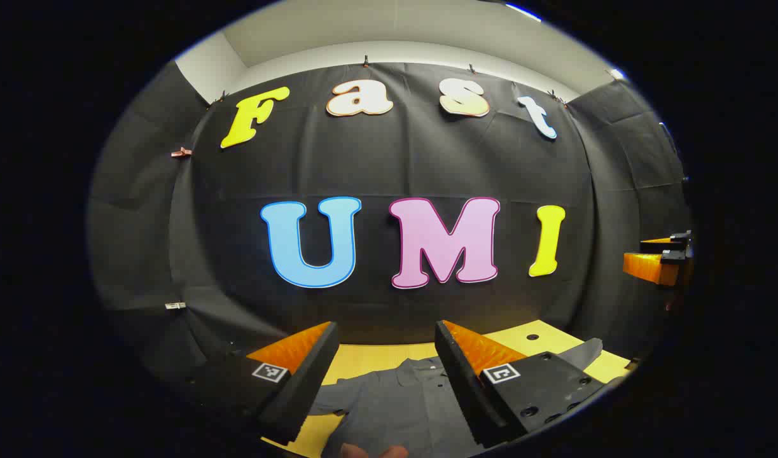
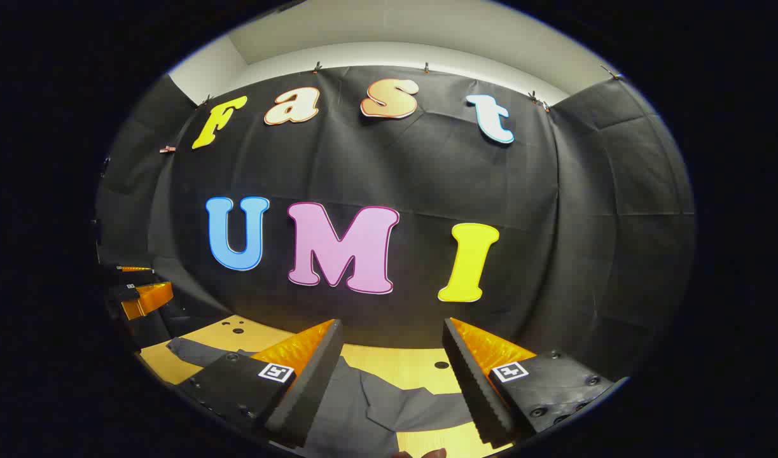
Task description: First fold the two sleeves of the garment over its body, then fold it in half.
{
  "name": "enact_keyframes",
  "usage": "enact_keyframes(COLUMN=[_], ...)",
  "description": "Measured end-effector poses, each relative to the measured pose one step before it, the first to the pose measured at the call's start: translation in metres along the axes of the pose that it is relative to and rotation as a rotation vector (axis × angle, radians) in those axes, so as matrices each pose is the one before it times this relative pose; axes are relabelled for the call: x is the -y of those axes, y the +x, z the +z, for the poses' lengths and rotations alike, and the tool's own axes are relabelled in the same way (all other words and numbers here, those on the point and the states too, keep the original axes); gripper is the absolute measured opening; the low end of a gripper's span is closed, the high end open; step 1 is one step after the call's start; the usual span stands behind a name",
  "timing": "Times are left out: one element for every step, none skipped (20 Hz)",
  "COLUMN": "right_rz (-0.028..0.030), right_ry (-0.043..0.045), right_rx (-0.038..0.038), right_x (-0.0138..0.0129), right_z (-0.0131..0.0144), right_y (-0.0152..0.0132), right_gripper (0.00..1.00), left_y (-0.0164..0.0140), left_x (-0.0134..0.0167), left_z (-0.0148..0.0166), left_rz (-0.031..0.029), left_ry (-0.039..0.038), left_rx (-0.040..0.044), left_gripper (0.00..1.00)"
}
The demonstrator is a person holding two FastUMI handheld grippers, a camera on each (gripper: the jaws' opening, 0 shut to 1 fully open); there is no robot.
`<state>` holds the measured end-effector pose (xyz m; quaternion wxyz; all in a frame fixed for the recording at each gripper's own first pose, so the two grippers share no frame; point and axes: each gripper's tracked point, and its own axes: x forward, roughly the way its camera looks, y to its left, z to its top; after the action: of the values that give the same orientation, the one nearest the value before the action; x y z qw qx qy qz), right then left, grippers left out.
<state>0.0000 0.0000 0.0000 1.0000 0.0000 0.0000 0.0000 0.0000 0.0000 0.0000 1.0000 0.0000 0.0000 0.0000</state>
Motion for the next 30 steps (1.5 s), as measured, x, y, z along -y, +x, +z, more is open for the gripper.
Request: enact_keyframes(right_rz=[0.00017,-0.00042,-0.00058,-0.00199,-0.00032,-0.00100,-0.00073,-0.00339,-0.00314,-0.00467,-0.00653,-0.00631,-0.00519,-0.00717,-0.00794,-0.00901,-0.00557,-0.00627,-0.00969,-0.00933,-0.00855,-0.00933,-0.00744,-0.01000,-0.01161,-0.00813,-0.00815,-0.00775,-0.00647,-0.00504], right_ry=[-0.00023,-0.00011,0.00035,-0.00063,0.00108,0.00153,0.00283,0.00179,0.00186,0.00247,0.00415,0.00332,0.00080,-0.00465,-0.00788,-0.00887,-0.00354,-0.00111,-0.00089,0.00354,0.00683,0.00635,0.00195,-0.00577,-0.00904,-0.00834,-0.00600,0.00077,0.00637,0.00490], right_rx=[-0.00171,-0.00264,-0.00117,-0.00282,-0.00089,-0.00164,-0.00105,-0.00451,-0.00402,-0.00658,-0.00513,-0.00612,-0.00629,-0.00720,-0.00722,-0.00826,-0.01194,-0.01358,-0.01463,-0.01609,-0.01851,-0.01794,-0.02120,-0.02160,-0.02067,-0.01741,-0.01914,-0.02162,-0.02514,-0.02918], right_x=[0.00265,0.00247,0.00248,0.00307,0.00296,0.00274,0.00283,0.00411,0.00358,0.00572,0.00597,0.00558,0.00646,0.00739,0.00870,0.00887,0.00908,0.00872,0.01104,0.01095,0.00984,0.01071,0.00921,0.01032,0.01032,0.00852,0.00880,0.00758,0.00620,0.00608], right_z=[-0.00200,-0.00190,-0.00043,-0.00097,-0.00137,-0.00142,-0.00114,-0.00164,-0.00269,-0.00308,-0.00230,-0.00316,-0.00342,-0.00420,-0.00464,-0.00542,-0.00581,-0.00687,-0.00803,-0.00833,-0.00936,-0.01021,-0.01068,-0.01171,-0.01176,-0.01195,-0.01204,-0.01359,-0.01488,-0.01630], right_y=[0.00314,0.00280,0.00179,0.00275,0.00370,0.00312,0.00355,0.00298,0.00389,0.00415,0.00326,0.00435,0.00434,0.00482,0.00485,0.00586,0.00625,0.00671,0.00835,0.00761,0.00855,0.00923,0.00902,0.01033,0.00903,0.00932,0.01033,0.00943,0.00975,0.01151], right_gripper=[0.92,0.97,0.97,0.97,0.97,0.97,0.97,0.97,0.97,0.97,0.97,0.97,0.97,0.97,0.97,0.97,0.97,0.97,0.97,0.97,0.97,0.97,0.97,0.97,0.97,0.97,0.97,0.97,0.97,0.97], left_y=[0.00269,0.00170,0.00262,0.00218,0.00297,0.00179,0.00324,0.00237,0.00228,0.00240,0.00396,0.00319,0.00345,0.00372,0.00306,0.00346,0.00381,0.00460,0.00424,0.00449,0.00382,0.00419,0.00438,0.00339,0.00307,0.00307,0.00298,0.00317,0.00293,0.00239], left_x=[0.00245,0.00332,0.00210,0.00266,0.00293,0.00342,0.00284,0.00219,0.00331,0.00225,0.00352,0.00315,0.00240,0.00360,0.00280,0.00317,0.00389,0.00476,0.00473,0.00490,0.00390,0.00270,0.00331,0.00303,0.00309,0.00391,0.00487,0.00446,0.00415,0.00397], left_z=[0.00076,-0.00207,-0.00084,-0.00050,0.00082,-0.00140,0.00072,-0.00198,0.00069,-0.00161,-0.00267,-0.00043,-0.00235,-0.00065,-0.00201,-0.00043,-0.00189,-0.00160,-0.00512,-0.00341,-0.00457,-0.00068,-0.00085,0.00216,-0.00091,0.00079,-0.00154,-0.00072,-0.00380,-0.00290], left_rz=[-0.00117,-0.00042,0.00034,-0.00042,-0.00001,-0.00153,-0.00099,-0.00095,-0.00247,-0.00043,-0.00134,-0.00027,0.00029,-0.00025,0.00015,-0.00123,-0.00161,-0.00392,-0.00265,-0.00155,0.00093,0.00787,0.00704,0.00479,0.00602,0.00177,-0.00193,-0.00361,-0.00578,-0.00443], left_ry=[0.00104,0.00138,0.00062,0.00022,0.00057,0.00117,0.00172,0.00141,0.00183,0.00266,0.00208,0.00076,0.00055,0.00082,0.00146,0.00118,0.00158,0.00237,0.00519,0.00575,0.00450,0.00321,0.00072,-0.00142,0.00026,0.00151,0.00162,0.00129,-0.00342,-0.00994], left_rx=[-0.00200,-0.00286,-0.00234,-0.00173,-0.00114,-0.00225,-0.00171,-0.00089,-0.00131,-0.00237,-0.00505,-0.00459,-0.00436,-0.00382,-0.00312,-0.00281,-0.00255,-0.00722,-0.01256,-0.01409,-0.01195,-0.00675,-0.00080,-0.00081,-0.00352,-0.00332,-0.00315,-0.00521,-0.00954,-0.01062], left_gripper=[0.95,0.95,0.95,0.95,0.95,0.95,0.95,0.95,0.95,0.95,0.95,0.95,0.95,0.95,0.95,0.95,0.95,0.96,0.95,0.95,0.95,0.96,0.95,0.95,0.95,0.96,0.96,0.97,0.97,0.97])
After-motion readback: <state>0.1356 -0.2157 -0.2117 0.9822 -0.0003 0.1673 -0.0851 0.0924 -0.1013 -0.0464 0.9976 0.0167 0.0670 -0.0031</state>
